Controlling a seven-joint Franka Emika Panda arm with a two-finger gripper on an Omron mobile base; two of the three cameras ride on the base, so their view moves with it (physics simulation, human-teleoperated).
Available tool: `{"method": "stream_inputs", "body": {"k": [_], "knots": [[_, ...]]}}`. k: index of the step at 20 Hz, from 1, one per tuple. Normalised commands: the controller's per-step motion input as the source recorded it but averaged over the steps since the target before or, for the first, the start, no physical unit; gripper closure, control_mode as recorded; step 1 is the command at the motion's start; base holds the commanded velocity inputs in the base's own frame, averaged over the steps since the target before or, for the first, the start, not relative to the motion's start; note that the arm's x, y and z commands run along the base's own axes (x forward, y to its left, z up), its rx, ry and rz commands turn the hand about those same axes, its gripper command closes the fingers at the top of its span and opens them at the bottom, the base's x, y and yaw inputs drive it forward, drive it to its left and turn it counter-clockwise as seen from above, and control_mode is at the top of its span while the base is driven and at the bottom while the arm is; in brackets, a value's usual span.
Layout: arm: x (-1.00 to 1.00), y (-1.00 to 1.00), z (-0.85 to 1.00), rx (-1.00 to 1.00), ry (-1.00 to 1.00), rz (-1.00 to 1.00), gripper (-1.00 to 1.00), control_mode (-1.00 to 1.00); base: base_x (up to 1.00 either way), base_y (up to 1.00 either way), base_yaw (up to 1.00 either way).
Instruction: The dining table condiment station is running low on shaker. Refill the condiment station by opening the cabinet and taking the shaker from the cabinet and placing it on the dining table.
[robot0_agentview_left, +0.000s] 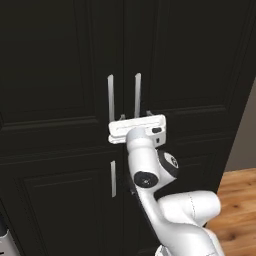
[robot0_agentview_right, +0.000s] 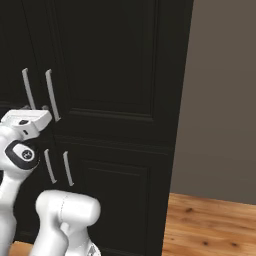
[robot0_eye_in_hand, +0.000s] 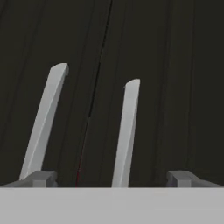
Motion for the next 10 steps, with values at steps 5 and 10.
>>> {"method": "stream_inputs", "body": {"k": [5,10], "knots": [[0.04,-0.2,0.24,0.01,-0.19,0.0,-1.0,-1.0,0.0,0.0,0.0],[0.02,-0.22,0.1,0.0,-0.04,0.0,-1.0,-1.0,0.0,0.0,0.0]]}}
